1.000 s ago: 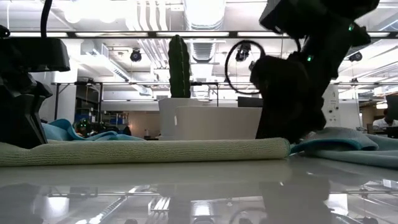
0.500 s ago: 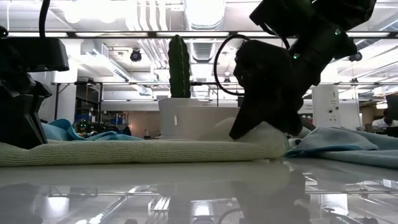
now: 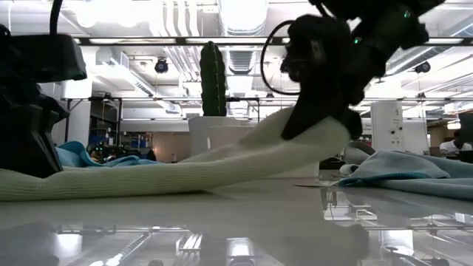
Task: Fold microfiber towels
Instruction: Fold the green towel
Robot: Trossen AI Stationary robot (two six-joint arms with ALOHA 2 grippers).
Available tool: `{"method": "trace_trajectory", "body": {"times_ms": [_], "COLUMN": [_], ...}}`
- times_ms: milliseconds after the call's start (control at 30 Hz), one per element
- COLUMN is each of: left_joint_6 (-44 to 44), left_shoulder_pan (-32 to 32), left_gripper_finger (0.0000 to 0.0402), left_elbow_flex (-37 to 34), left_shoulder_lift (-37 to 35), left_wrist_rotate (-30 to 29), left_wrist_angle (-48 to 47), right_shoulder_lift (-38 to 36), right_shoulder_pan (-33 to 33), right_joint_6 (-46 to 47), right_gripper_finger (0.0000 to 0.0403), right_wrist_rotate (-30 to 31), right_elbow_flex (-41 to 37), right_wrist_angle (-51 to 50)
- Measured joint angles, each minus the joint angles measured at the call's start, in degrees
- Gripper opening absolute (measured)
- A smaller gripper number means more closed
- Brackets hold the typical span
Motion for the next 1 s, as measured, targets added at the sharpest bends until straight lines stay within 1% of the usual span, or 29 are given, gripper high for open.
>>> {"method": "trace_trajectory", "body": {"times_ms": [133, 200, 267, 333, 433, 500, 633, 733, 800, 900, 1000], "left_joint_6": [7.17, 9.5, 10.97, 12.54, 12.58, 12.31, 12.38, 12.34, 12.33, 12.29, 12.35], "left_shoulder_pan": [0.26, 0.44, 0.48, 0.5, 0.5, 0.43, 0.39, 0.25, 0.22, 0.2, 0.2], "left_gripper_finger": [0.001, 0.001, 0.001, 0.001, 0.001, 0.001, 0.001, 0.001, 0.001, 0.001, 0.001], "left_elbow_flex": [-0.02, 0.07, 0.91, 1.59, 2.02, 2.12, 2.1, 2.27, 2.27, 1.97, 1.41], "left_shoulder_lift": [0.07, 0.05, 0.01, -0.12, -0.26, -0.4, -0.9, -1.52, -1.97, -2.06, -1.33], "left_wrist_rotate": [-0.2, -2.98, -5.38, -5.94, -5.84, -4.33, 2.0, 5.5, 6.75, 6.64, 3.35], "left_wrist_angle": [8.68, 11.47, 11.49, 10.95, 8.16, 6.67, 4.59, 2.95, 2.86, 3.03, 5.36], "right_shoulder_lift": [-4.97, -7.68, -10.26, -12.33, -13.74, -13.86, -10.97, -6.63, -2.98, 2.63, 7.65], "right_shoulder_pan": [-0.19, -0.38, -0.82, -1.11, -1.18, -1.16, -1.18, -1.1, -1.07, -1.05, -0.61], "right_joint_6": [1.74, 2.33, 3.54, 4.9, 6.19, 7.53, 7.78, 7.21, 5.9, 3.86, 1.75], "right_gripper_finger": [0.0019, 0.0019, 0.0019, 0.0019, 0.0018, 0.0018, 0.0018, 0.0018, 0.0018, 0.0018, 0.0018], "right_wrist_rotate": [0.04, 0.04, 0.06, 0.28, 0.3, 0.08, -0.17, -0.81, -1.76, -3.84, -4.66], "right_elbow_flex": [0.04, 0.04, 0.04, 0.04, 0.04, 0.07, 2.16, 5.98, 9.31, 15.27, 21.42], "right_wrist_angle": [-8.24, -12.87, -16.4, -18.86, -19.61, -19.65, -19.82, -19.78, -19.74, -19.76, -20.65]}}
